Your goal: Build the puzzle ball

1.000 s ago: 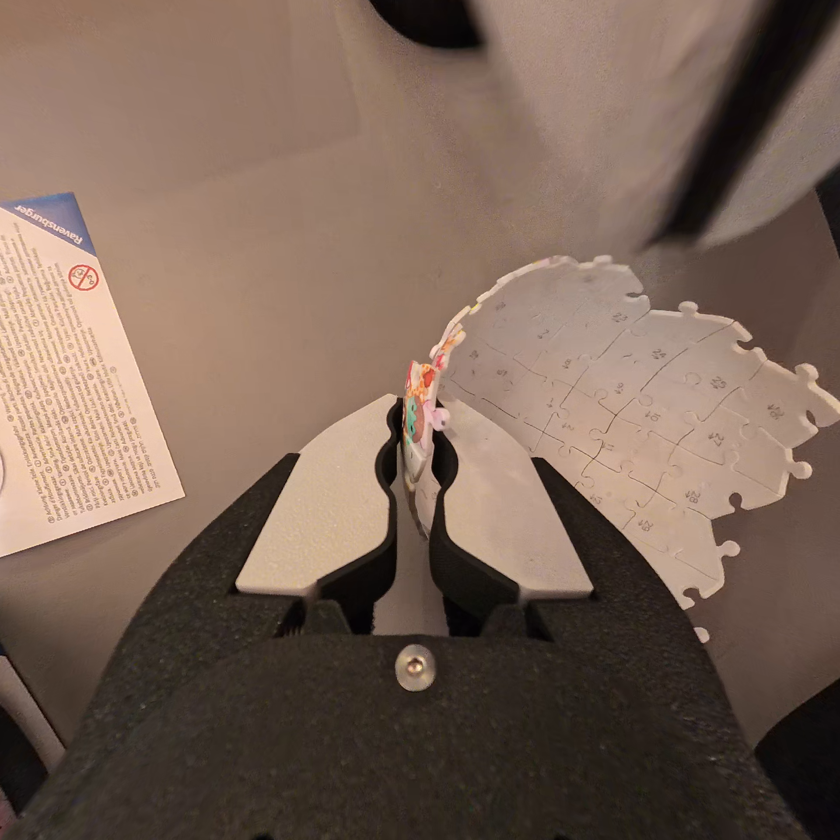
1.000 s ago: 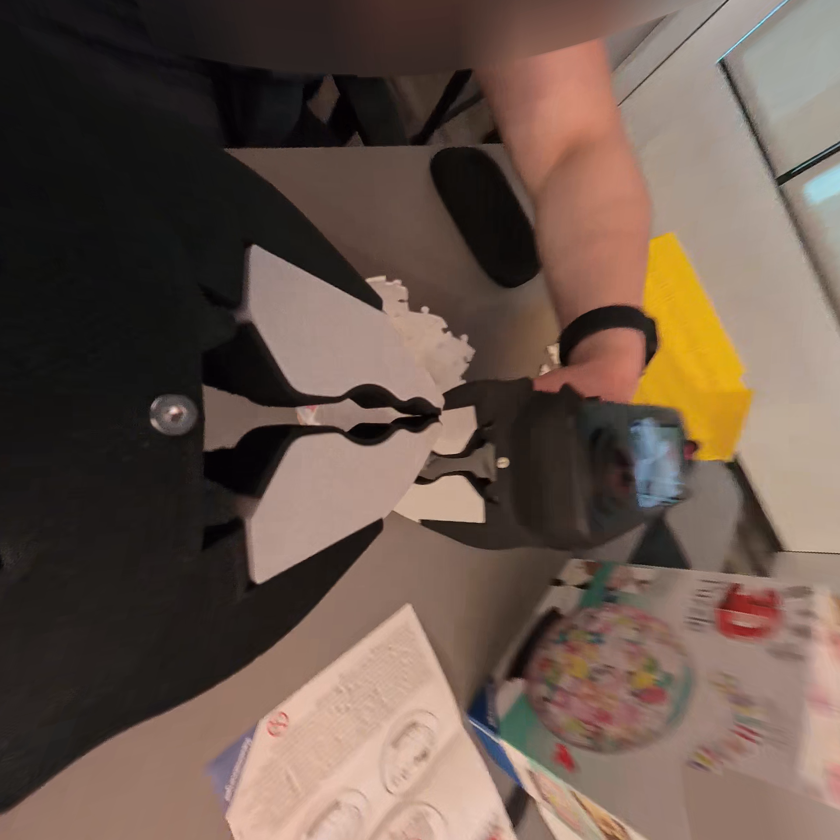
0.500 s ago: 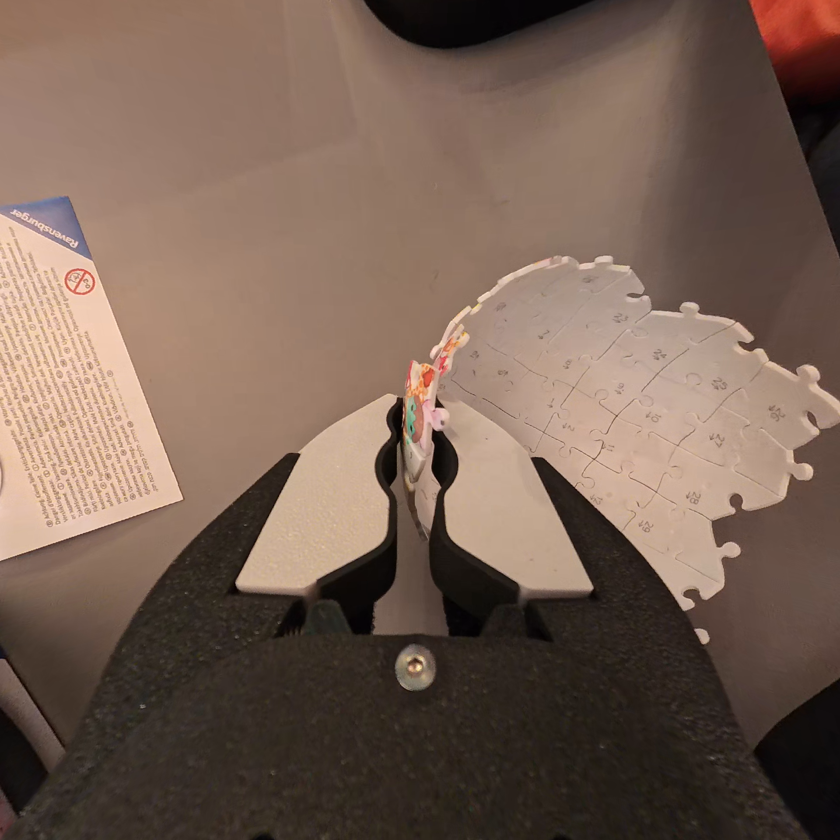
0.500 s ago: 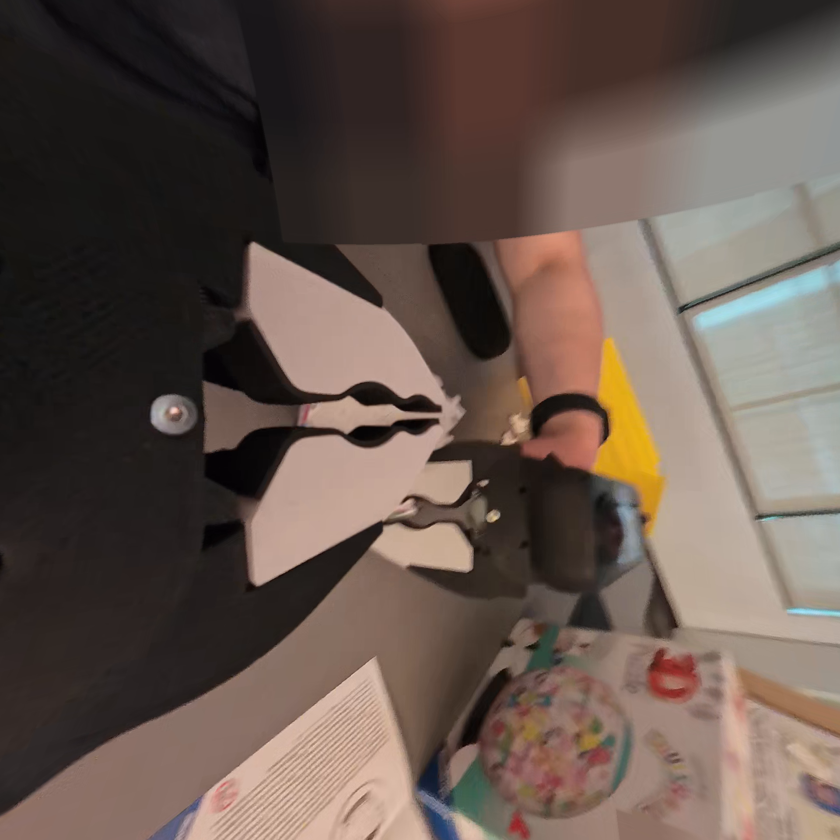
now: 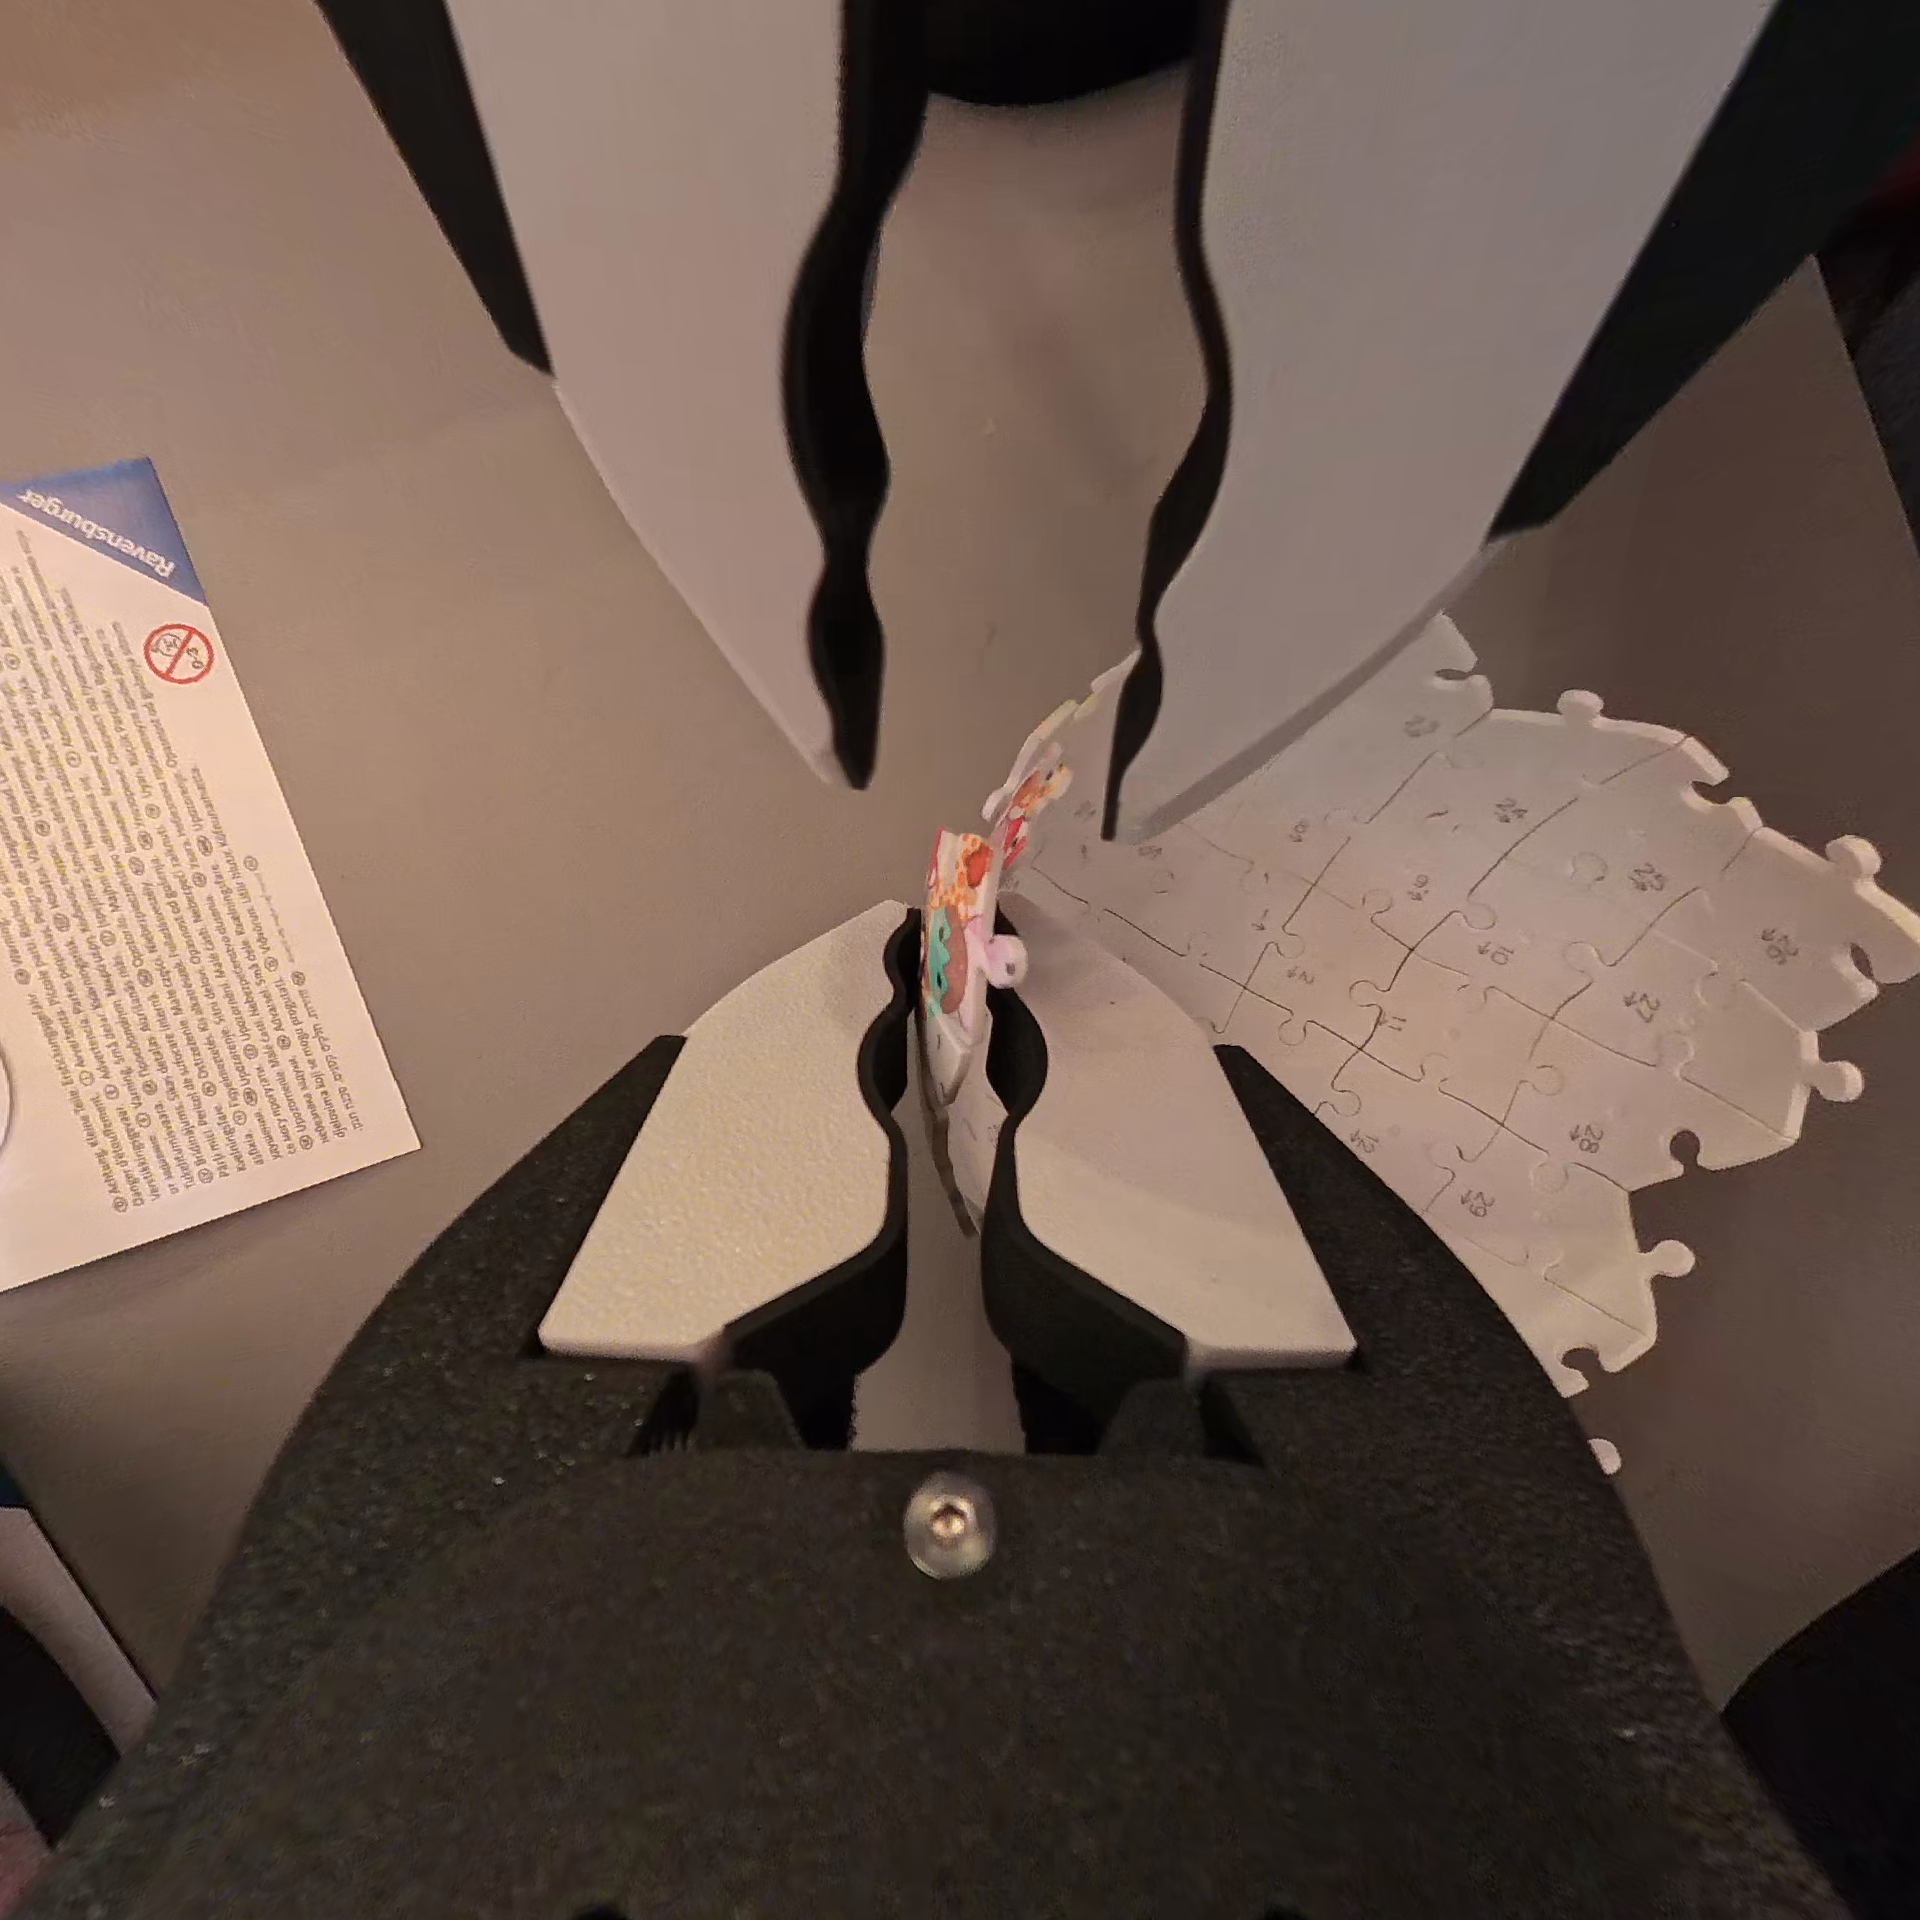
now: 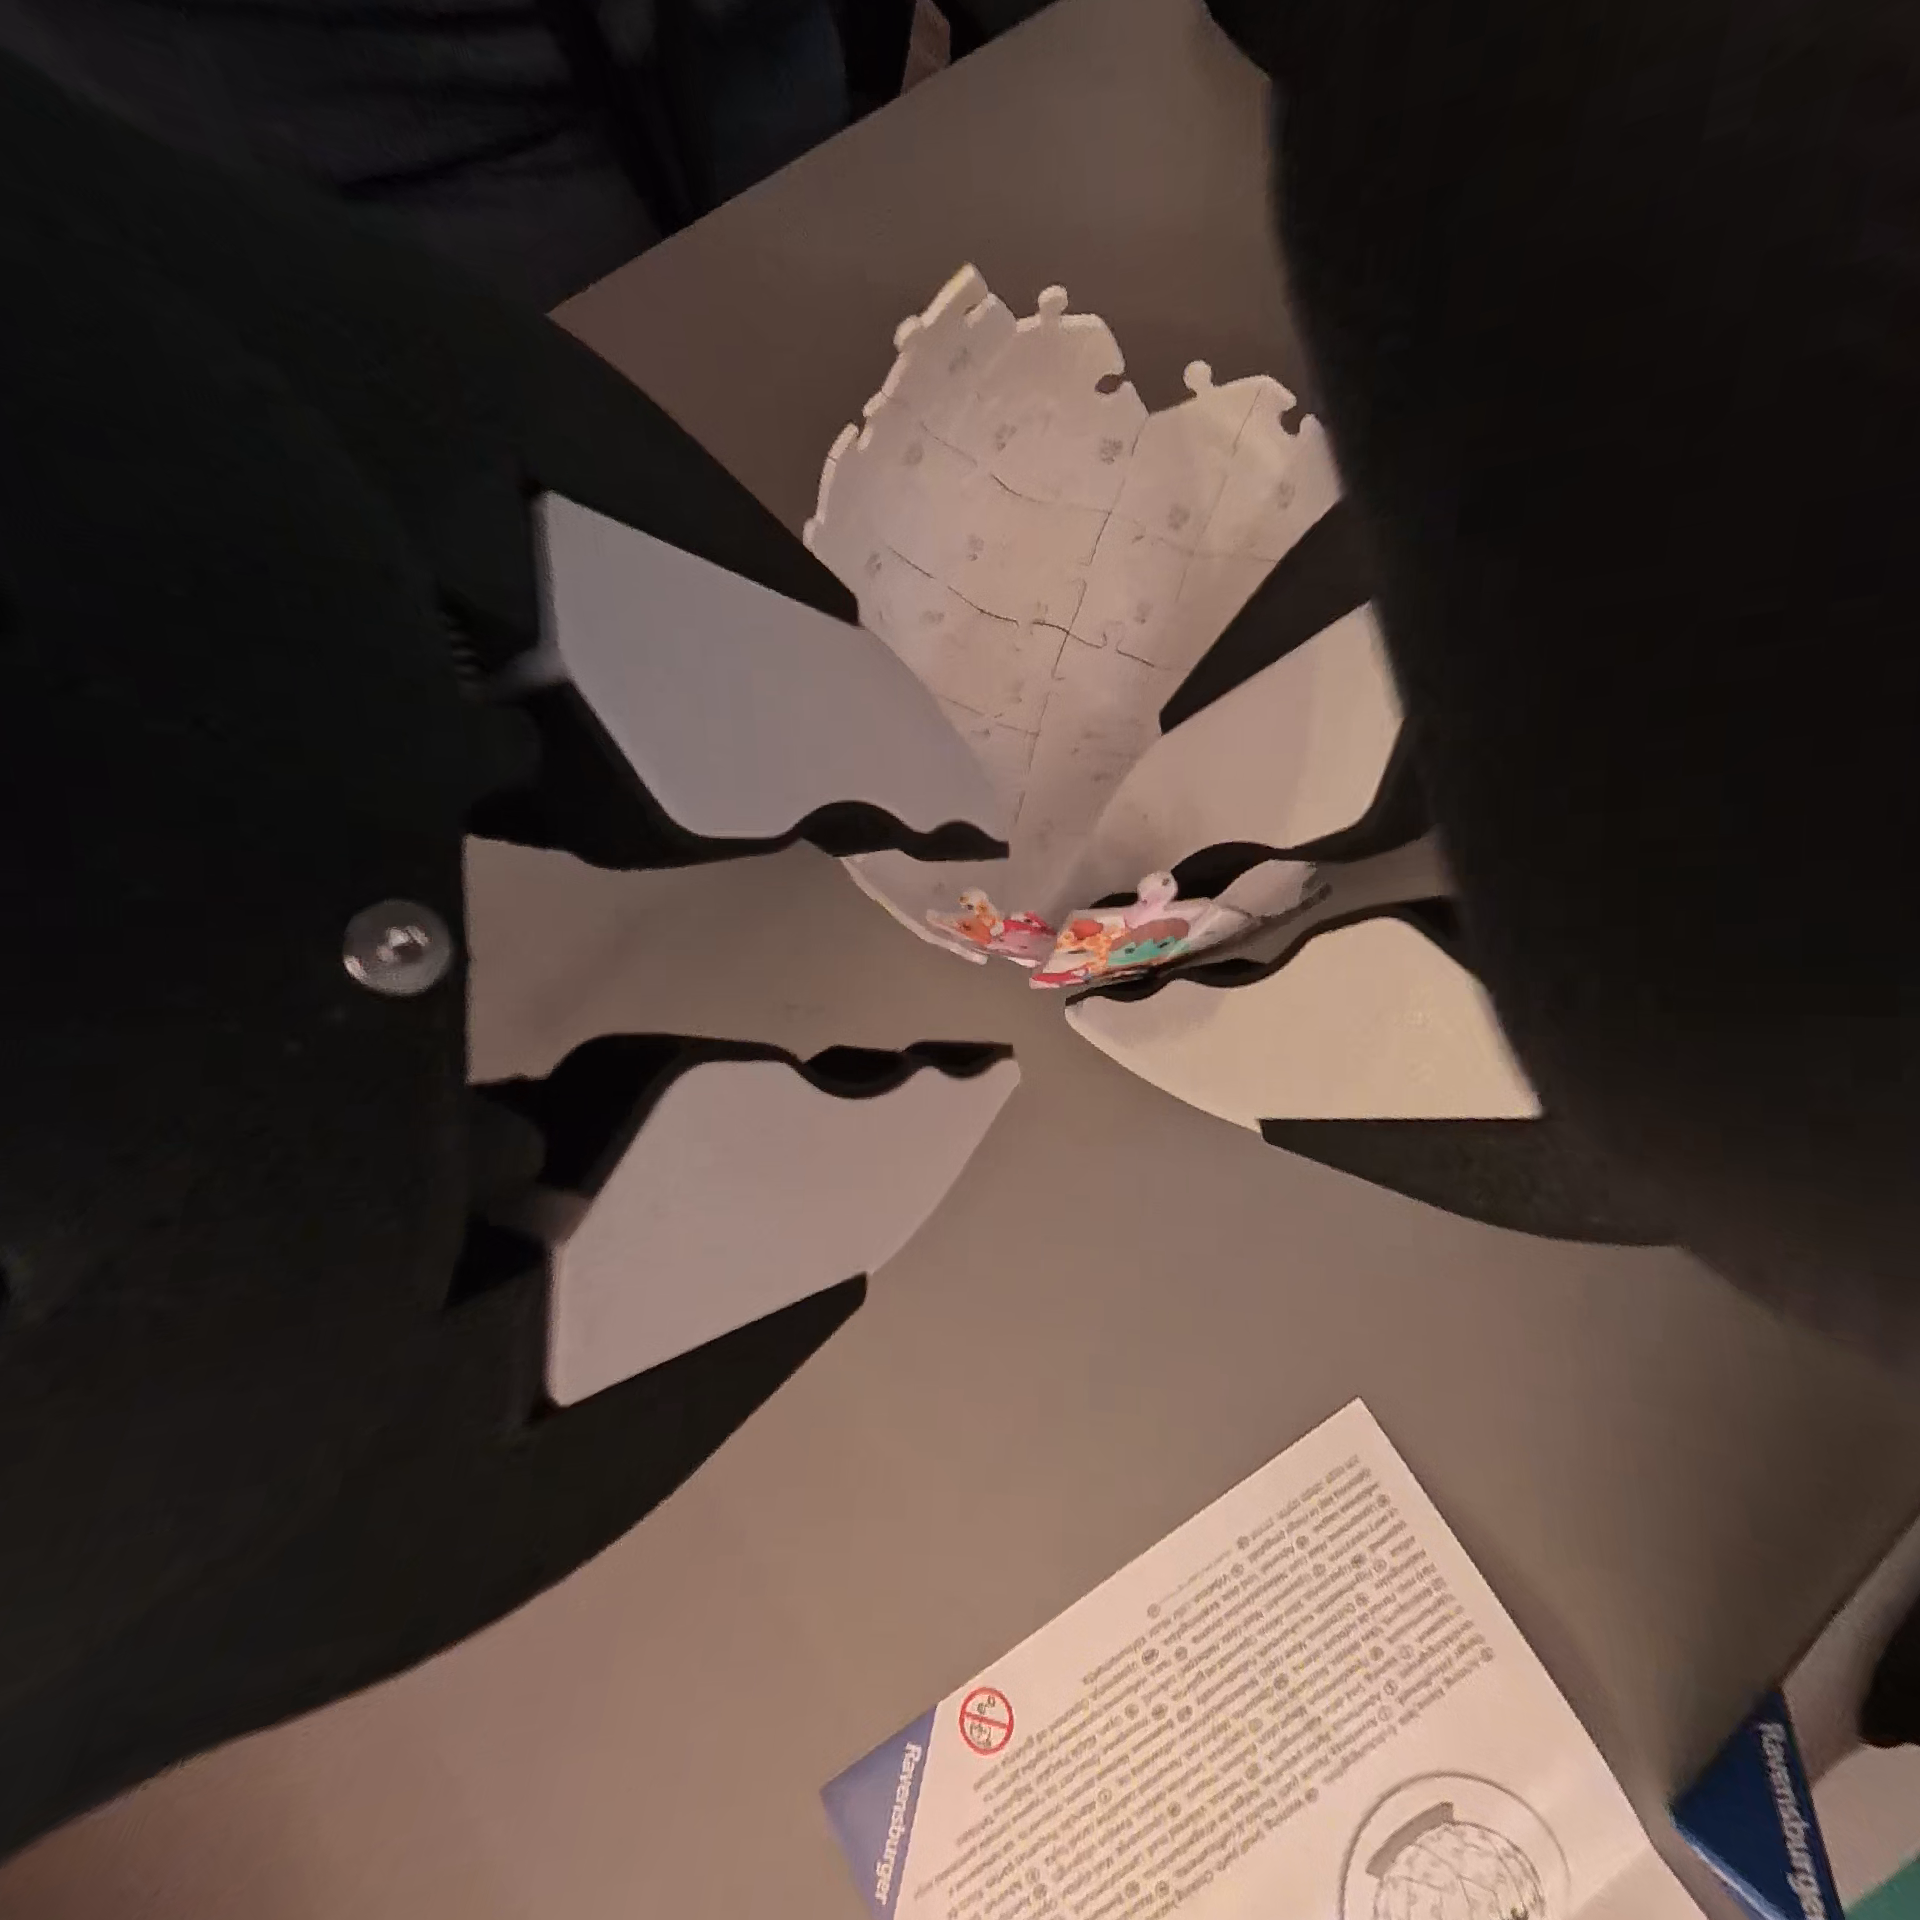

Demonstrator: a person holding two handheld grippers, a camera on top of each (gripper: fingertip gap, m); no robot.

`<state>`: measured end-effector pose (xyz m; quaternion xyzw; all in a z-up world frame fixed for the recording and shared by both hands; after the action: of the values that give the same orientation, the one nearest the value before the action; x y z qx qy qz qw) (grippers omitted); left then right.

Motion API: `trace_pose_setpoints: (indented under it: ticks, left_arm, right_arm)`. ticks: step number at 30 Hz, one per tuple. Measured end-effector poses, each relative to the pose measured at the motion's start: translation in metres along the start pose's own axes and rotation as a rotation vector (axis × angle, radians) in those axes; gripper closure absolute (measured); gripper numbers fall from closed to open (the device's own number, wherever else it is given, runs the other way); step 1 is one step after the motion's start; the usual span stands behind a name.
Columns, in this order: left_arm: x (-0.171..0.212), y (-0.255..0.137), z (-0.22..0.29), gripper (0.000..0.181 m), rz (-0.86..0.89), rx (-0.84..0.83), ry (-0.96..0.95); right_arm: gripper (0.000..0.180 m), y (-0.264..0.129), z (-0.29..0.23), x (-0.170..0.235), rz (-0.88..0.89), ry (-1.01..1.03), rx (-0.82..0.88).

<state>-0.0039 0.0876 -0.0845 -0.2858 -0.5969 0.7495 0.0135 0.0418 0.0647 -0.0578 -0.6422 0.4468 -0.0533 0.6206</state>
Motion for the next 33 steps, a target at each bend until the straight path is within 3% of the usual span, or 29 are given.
trace_pose_setpoints:
  ticks: [33]
  left_arm:
    - [-0.0001, 0.0007, 0.0004, 0.171, 0.001, 0.009, -0.002]
  right_arm:
    - [0.158, 0.0043, 0.0052, -0.0010, 0.054, 0.070, 0.032]
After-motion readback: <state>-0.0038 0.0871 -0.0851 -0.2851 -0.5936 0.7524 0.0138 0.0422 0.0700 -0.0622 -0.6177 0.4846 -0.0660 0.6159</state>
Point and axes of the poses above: each gripper's, where its closed fingertips meet, y out along the fingers, x out of its underside, z = x × y across the jaws, the point moved 4 cm from there along -y, back along the fingers, and after that the axes turned 5 degrees about -z, right-handed, at the moved point
